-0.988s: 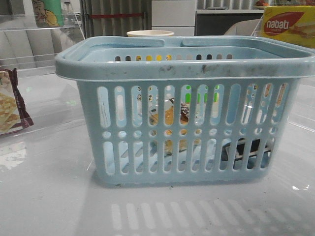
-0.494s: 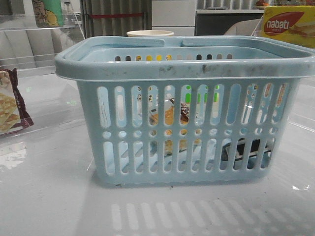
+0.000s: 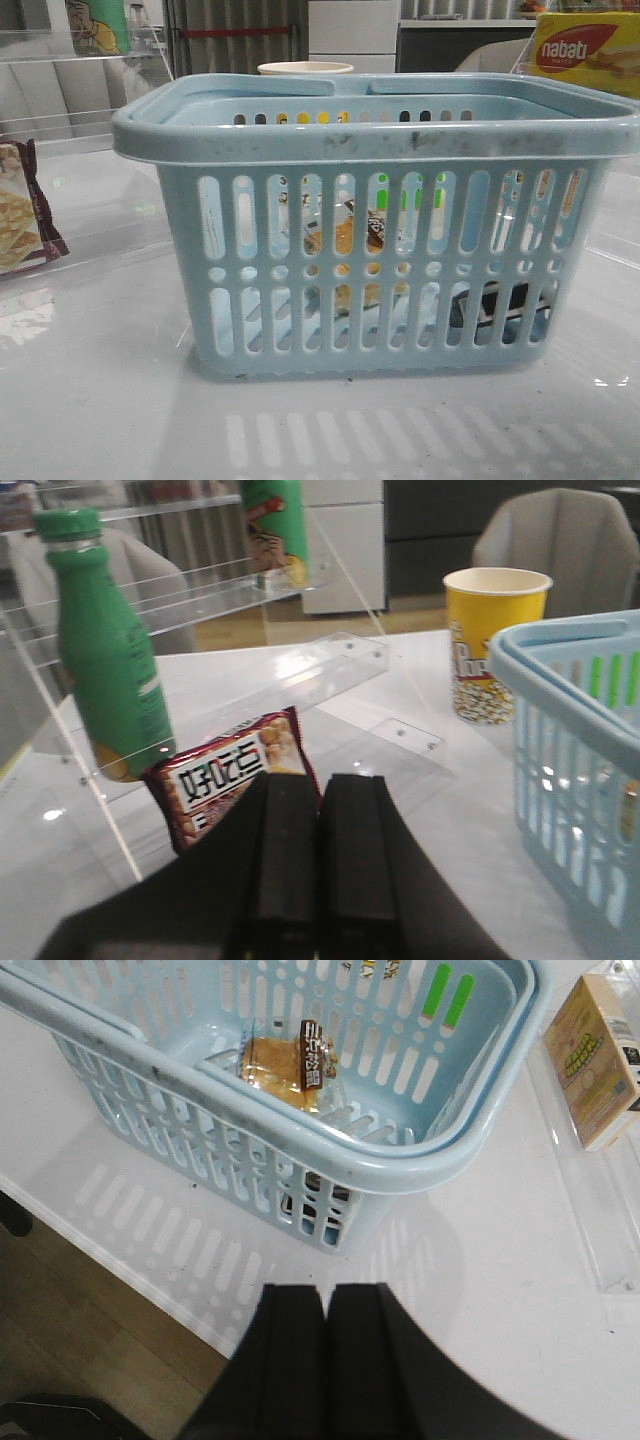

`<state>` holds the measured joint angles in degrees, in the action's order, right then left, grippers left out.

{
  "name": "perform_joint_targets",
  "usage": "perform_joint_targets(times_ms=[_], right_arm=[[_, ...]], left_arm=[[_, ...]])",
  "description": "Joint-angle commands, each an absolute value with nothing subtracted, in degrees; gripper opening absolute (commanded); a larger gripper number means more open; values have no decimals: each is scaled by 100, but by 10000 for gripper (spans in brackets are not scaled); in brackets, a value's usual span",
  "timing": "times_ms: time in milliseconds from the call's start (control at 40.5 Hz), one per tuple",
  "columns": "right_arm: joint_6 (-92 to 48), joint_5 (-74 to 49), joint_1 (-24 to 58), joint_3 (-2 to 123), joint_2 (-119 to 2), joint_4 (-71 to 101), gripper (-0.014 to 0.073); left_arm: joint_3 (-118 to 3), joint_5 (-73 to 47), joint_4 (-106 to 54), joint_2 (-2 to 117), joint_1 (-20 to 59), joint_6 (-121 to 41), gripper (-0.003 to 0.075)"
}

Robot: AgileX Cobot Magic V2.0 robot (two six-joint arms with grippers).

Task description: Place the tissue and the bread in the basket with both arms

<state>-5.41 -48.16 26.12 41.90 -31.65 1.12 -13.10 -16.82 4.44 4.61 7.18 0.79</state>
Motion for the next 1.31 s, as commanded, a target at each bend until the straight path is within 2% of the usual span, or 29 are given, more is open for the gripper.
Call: perform_joint_targets(times_ms=[0,222,494,1284], right_arm=[[-602,-4450,2615,4359,-3178,93,57],[-602,-4450,2615,4359,-3178,93,57],[-602,-4478,2615,4359,-3178,93,57],[-602,-4485,2615,4359,-3178,93,57]], left_arm=[[-876,-617,153,166,322,131,92],[64,258,0,-148,154,131,92],[40,303,539,-148,486,131,92],[40,368,457,-137,486,142,92]])
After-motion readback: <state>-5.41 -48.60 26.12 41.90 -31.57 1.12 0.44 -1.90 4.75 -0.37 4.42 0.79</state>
